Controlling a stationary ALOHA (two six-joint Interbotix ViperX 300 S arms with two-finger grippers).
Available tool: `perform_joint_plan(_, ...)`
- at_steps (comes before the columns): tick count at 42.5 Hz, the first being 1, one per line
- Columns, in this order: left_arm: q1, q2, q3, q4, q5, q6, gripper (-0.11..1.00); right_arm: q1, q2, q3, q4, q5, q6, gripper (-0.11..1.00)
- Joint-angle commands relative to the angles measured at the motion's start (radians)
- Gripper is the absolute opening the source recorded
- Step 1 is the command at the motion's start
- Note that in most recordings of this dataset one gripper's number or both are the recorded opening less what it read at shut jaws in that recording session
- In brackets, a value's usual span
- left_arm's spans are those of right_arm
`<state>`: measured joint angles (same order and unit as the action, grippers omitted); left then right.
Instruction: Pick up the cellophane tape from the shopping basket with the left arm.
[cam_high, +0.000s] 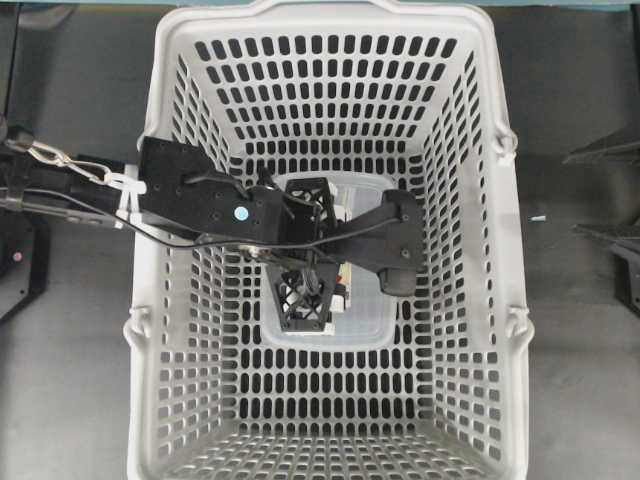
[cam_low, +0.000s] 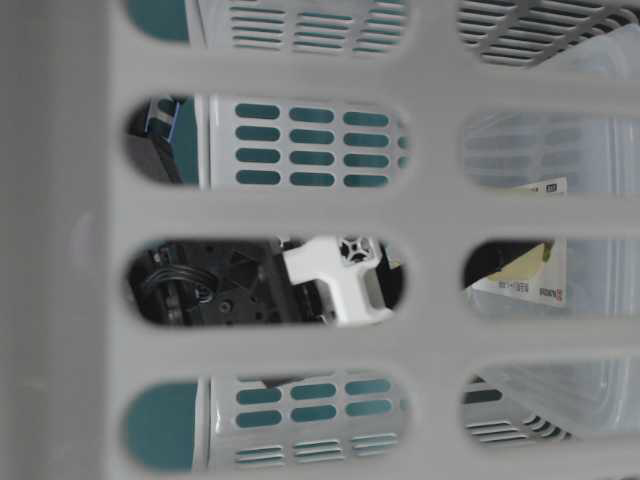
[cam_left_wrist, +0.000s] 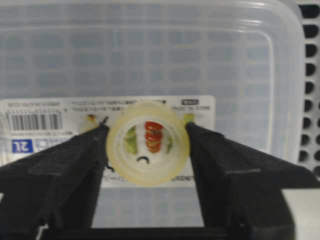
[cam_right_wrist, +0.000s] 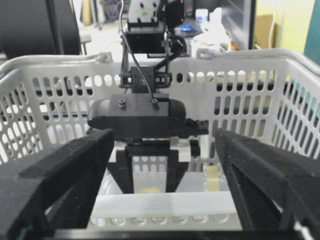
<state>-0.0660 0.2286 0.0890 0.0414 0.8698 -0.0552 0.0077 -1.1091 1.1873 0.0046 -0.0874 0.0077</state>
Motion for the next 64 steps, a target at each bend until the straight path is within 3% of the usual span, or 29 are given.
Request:
perform_joint_plan(1,-0.005,-0.054,-0.049,0.005,0.055,0.002,0.52,0.0,0.003,-0.008,0.003,-0.005,0.002,0.79)
perform_joint_plan(7,-0.009,-0.092,-0.14,0.003,0.186,0.0,0.52,0.0,0.002,-0.008,0.003,-0.005,0.002,0.79)
perform_joint_plan(18,-0.04,-0.124,-0.456,0.003,0.437,-0.002,0.52,0.002,-0.002,-0.006,0.002,-0.005,0.002,0.79)
perform_joint_plan(23,-0.04,-0.114,-0.535,0.003,0.505,-0.002,0.52,0.0,-0.002,-0.006,0.003,-0.008,0.002,0.79)
perform_joint_plan(31,-0.04,-0.083,-0.563,0.003,0.555,-0.002,0.51,0.002,-0.006,-0.006,0.003,-0.006,0.002,0.79)
perform_joint_plan(64,-0.034,-0.072,-0.558,0.005,0.557,0.0,0.52,0.0,-0.009,-0.006,0.003,-0.008,0.002,0.79)
